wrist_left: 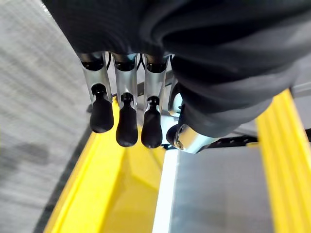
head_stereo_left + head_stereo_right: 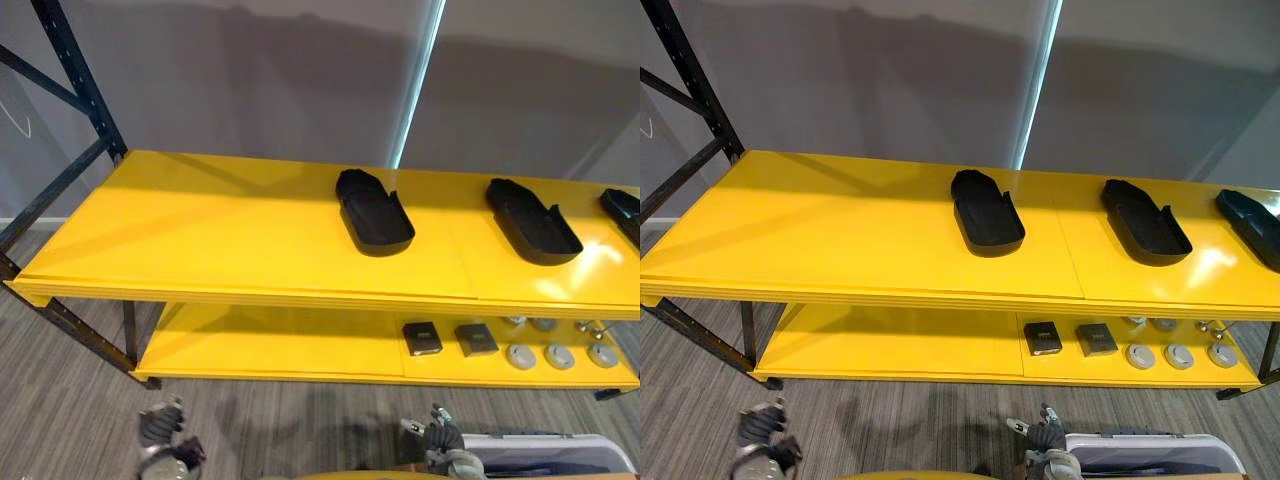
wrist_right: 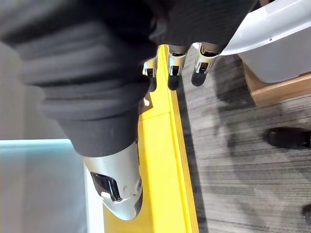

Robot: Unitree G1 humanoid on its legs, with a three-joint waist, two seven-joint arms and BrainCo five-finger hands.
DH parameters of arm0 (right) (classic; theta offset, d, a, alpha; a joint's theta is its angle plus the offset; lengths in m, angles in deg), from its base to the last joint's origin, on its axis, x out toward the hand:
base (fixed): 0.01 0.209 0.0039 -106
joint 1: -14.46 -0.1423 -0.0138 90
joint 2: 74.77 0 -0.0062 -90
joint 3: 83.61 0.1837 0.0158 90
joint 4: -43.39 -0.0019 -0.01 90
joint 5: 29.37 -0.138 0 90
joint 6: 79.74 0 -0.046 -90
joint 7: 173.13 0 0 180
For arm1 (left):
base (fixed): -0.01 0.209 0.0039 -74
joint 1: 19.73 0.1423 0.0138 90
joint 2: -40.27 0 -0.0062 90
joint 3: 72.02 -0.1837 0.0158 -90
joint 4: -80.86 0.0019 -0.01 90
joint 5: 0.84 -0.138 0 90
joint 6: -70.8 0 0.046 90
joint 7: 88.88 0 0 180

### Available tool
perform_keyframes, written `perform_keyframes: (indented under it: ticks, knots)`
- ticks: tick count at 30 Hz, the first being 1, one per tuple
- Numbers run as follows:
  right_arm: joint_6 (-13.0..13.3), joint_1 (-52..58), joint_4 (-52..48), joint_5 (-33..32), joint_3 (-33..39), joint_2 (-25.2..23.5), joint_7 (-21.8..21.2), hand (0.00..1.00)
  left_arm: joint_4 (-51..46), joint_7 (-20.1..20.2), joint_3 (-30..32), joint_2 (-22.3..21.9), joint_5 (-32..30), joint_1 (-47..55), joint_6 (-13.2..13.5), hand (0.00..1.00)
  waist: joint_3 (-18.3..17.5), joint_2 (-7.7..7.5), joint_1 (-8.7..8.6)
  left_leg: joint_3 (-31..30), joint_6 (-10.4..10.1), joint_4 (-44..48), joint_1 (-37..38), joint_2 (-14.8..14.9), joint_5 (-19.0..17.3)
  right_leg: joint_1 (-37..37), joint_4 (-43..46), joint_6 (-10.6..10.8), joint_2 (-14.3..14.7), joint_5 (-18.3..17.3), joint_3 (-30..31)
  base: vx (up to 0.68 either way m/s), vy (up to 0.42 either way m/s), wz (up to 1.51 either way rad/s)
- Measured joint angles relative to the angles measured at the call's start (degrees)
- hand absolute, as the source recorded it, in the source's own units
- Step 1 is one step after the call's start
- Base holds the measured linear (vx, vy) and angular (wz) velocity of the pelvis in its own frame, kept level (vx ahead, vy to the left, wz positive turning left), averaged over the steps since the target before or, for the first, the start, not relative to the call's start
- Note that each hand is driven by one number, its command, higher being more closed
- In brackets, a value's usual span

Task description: Walk over and take plastic housings, then place them on the shelf

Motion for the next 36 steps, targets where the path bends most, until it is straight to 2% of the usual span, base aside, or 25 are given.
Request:
perform_keyframes:
  ticks: [8,11,13,21,24,25,27,28,32,34,36]
  knots:
    - [-0.01,0.54,1.4,-0.04,1.6,0.15,1.0,0.0,8.69,0.0,-3.48,-0.05,-1.58,-2.07,-0.3,0.0,-0.89,1.2,-0.03,1.05,-0.62,-2.06,1.3,-0.1,0.76,0.07,-0.71,-0.12,0.14,-0.07,1.35,0.03,0.008,-0.07]
    - [-0.03,-0.3,3.38,-0.05,1.71,0.23,1.16,0.0,10.38,0.01,-4.81,0.42,-1.7,-3.44,-0.23,0.0,-0.88,1.13,-0.38,1.09,-0.61,-2.37,1.62,-0.22,0.83,0.64,-1.7,-0.07,0.16,0.1,1.49,0.01,0.005,-0.01]
    - [0.01,-1.04,3.45,-0.05,1.72,0.26,1.23,0.0,10.83,0.03,-6.77,1.17,-2.83,-3.58,-0.23,0.0,-0.84,1.17,-1.26,1.52,-0.75,-3.21,2.75,-0.24,0.92,1.06,-1.89,-0.07,0.31,0.1,2.06,0.02,0.012,-0.11]
    - [0.03,-2.72,5.07,-0.05,1.83,0.25,1.32,0.0,12.21,0.07,-8.86,2.31,-5.4,-6.55,-0.21,0.0,0.62,0.82,-1.4,2.66,-0.95,-2.71,3.38,-0.27,0.67,0.92,-1.88,-0.07,0.44,0.1,3.52,-0.01,0.009,-0.1]
    - [0.03,-4.32,5.03,-0.05,2.21,0.53,1.53,0.0,12.18,0.07,-8.88,2.14,-6.02,-7.08,-0.21,0.0,2.17,0.68,-1.32,0.85,-0.97,4.51,-0.18,-0.26,-1.47,-0.76,-0.85,-0.04,0.48,0.28,5.47,-0.06,-0.005,-0.31]
    - [0.04,-4.92,4.9,-0.05,2.15,0.84,1.66,0.0,11.76,0.03,-8.87,1.97,-6.01,-7.46,-0.19,0.0,2.4,0.7,-1.1,-3.16,-1.12,8.53,-2.85,-0.38,-2.57,-2.47,0.66,-0.04,0.56,0.27,6.85,-0.04,-0.033,-0.49]
    - [0.09,-6.62,4.41,-0.05,2.14,1.19,2.38,0.0,11.42,0.0,-8.89,1.46,-5.99,-7.51,-0.15,0.0,3.08,1.69,-1.21,-7.2,-2.11,12.37,-4.97,-0.21,-5.2,-5.24,3.06,-0.01,1.55,0.26,9.2,-0.07,-0.009,-0.76]
    - [0.08,-6.89,3.73,-0.05,2.12,1.34,2.41,0.0,11.26,-0.01,-8.91,1.01,-5.98,-8.02,-0.15,0.0,3.44,2.2,-1.28,-7.84,-1.67,13.01,-5.3,-0.14,-6.65,-6.83,4.57,0.03,2.15,0.24,10.7,-0.09,0.042,-0.72]
    - [-0.24,-5.61,0.49,0.51,1.23,0.72,2.38,0.0,8.54,0.0,-10.57,0.87,-5.99,-8.96,0.38,0.0,4.56,1.26,-1.34,-3.3,0.07,16.53,-6.42,-0.18,-8.25,-10.03,7.63,1.2,2.56,0.32,15.35,-0.15,0.084,-0.68]
    - [-0.25,-6.55,-1.95,0.92,0.96,0.47,2.4,0.0,7.5,-0.01,-10.72,0.76,-6.01,-9.16,0.73,0.0,5.06,0.92,-1.22,1.82,1.11,21.2,-9.69,0.25,-10.1,-14.01,9.18,2.91,3.62,1.32,20.87,-0.27,0.17,-1.22]
    - [-0.26,-7.99,-2.08,1.79,0.96,0.33,2.41,0.0,7.22,-0.02,-11.21,0.8,-6.01,-9.73,0.86,0.0,6.76,0.48,-1.21,6.13,1.9,22.1,-9.83,0.86,-10.51,-14.77,8.77,2.49,3.11,1.52,21.05,-0.23,0.095,-1.23]
